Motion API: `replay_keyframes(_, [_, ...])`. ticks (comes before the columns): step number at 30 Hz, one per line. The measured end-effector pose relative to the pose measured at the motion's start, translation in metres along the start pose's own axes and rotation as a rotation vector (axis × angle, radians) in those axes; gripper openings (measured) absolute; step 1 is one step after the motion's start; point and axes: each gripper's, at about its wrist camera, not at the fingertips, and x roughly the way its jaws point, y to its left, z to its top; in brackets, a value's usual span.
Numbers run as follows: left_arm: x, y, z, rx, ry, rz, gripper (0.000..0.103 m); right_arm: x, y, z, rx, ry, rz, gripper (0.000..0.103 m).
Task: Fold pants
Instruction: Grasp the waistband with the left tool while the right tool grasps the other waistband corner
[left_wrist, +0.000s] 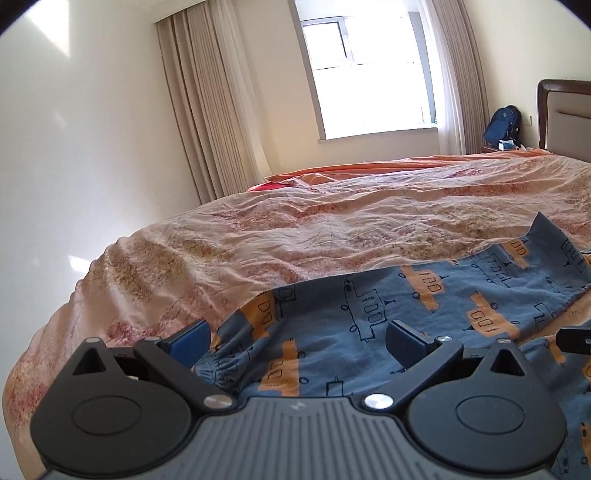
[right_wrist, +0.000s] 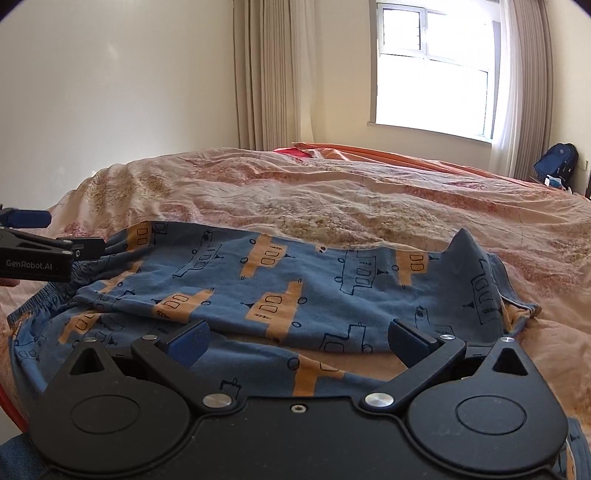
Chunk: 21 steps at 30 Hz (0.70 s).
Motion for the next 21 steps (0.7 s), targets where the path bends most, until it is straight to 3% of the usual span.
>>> replay_keyframes(5, [0.051,-0.006,0.012,0.054,0.045,0.016,0.103,0.029,-0.019,0.006,-0.085,-0.076,0.06,0.103])
replay_keyframes(10, [0.086,-0.008,0.018,0.104,0.062,0.039,0.103,0.057,-0.045,0.022,-0.141,-0.106,0.049,0.103])
replay_keyframes(14, [0.108,-0.009,0.022,0.158,0.068,0.047,0.103,0.086,-0.06,0.031,-0.204,-0.043,0.074,0.103])
replay_keyframes(17, [0.121,-0.009,0.026,0.213,0.059,0.041,0.103,0.108,-0.071,0.042,-0.23,0.023,0.15,0.103])
replay_keyframes(21, [0.133,0.007,0.032,0.278,0.018,0.022,0.103,0.124,-0.076,0.062,-0.276,0.047,0.245,0.103])
